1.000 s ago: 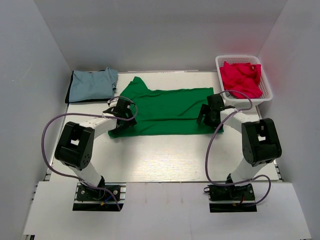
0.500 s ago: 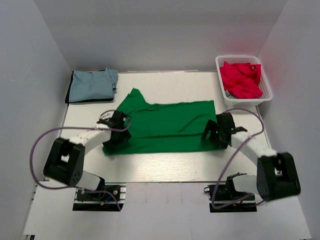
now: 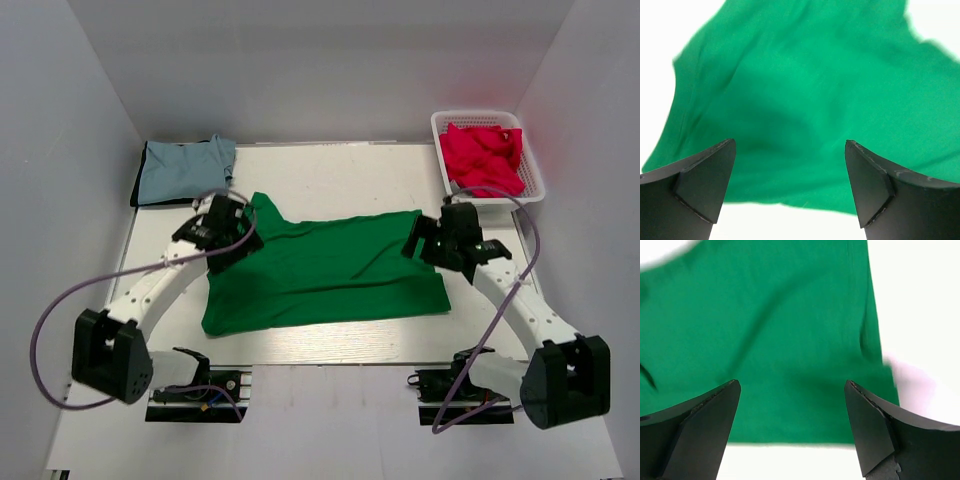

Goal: Fold and stack the t-shirts
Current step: Fold the flattened tshirt in 1/3 of the way, then grap the side of the flattened tshirt furthest away from the robot with both arms

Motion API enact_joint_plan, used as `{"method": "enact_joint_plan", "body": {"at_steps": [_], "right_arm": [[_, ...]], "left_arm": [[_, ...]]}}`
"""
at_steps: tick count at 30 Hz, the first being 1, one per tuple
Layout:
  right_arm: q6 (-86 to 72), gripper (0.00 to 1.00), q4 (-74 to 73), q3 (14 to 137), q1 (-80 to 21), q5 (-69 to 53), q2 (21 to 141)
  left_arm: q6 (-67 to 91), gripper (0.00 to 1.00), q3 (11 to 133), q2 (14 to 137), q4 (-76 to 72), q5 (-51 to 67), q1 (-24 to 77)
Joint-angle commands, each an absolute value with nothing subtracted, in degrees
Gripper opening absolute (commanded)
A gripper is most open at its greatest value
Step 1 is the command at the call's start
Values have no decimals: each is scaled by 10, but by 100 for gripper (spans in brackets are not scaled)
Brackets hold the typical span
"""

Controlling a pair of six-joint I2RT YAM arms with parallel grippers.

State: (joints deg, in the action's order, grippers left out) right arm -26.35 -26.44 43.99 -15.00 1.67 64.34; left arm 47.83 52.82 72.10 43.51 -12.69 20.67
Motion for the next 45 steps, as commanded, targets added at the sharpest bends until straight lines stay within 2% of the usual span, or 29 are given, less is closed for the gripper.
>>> {"method": "enact_joint_plan", "body": {"at_steps": [1, 6, 7, 13, 17, 22, 28, 33, 34, 36, 37, 40, 45], "right_arm": [[-269, 90, -191, 499, -149, 61, 702], [-264, 90, -189, 590, -146, 80, 793], [-262, 90, -195, 611, -144, 83, 824], [-250, 90, -221, 682, -140, 102, 918], [-252, 90, -229, 709, -134, 112, 955], [-255, 90, -228, 711, -134, 153, 964], [-262, 90, -235, 722, -131, 171, 985], [-264, 90, -241, 737, -131, 187, 1003], [-265, 90, -248, 739, -130, 192, 1007], [-272, 90, -250, 746, -131, 211, 1015], [-274, 90, -250, 748, -130, 215, 1019], [-278, 90, -236, 753, -128, 214, 1032], [-287, 90, -224, 794, -129, 201, 1076]], "left_arm": [[441, 100, 636, 806, 395, -206, 201], [417, 100, 799, 981, 395, -272, 190], [408, 100, 851, 1037, 400, -272, 184], [337, 100, 1001, 1185, 363, -245, 153], [256, 94, 1063, 1251, 322, -219, 153], [227, 79, 1145, 1323, 361, -243, 158], [243, 68, 1096, 1336, 361, -236, 158], [249, 49, 1091, 1350, 359, -211, 158], [249, 37, 1091, 1355, 359, -206, 158], [249, 26, 1079, 1355, 359, -206, 158], [249, 15, 1073, 1355, 359, -206, 158], [254, 0, 1060, 1350, 354, -216, 158], [246, 0, 1072, 1339, 344, -229, 158]]}}
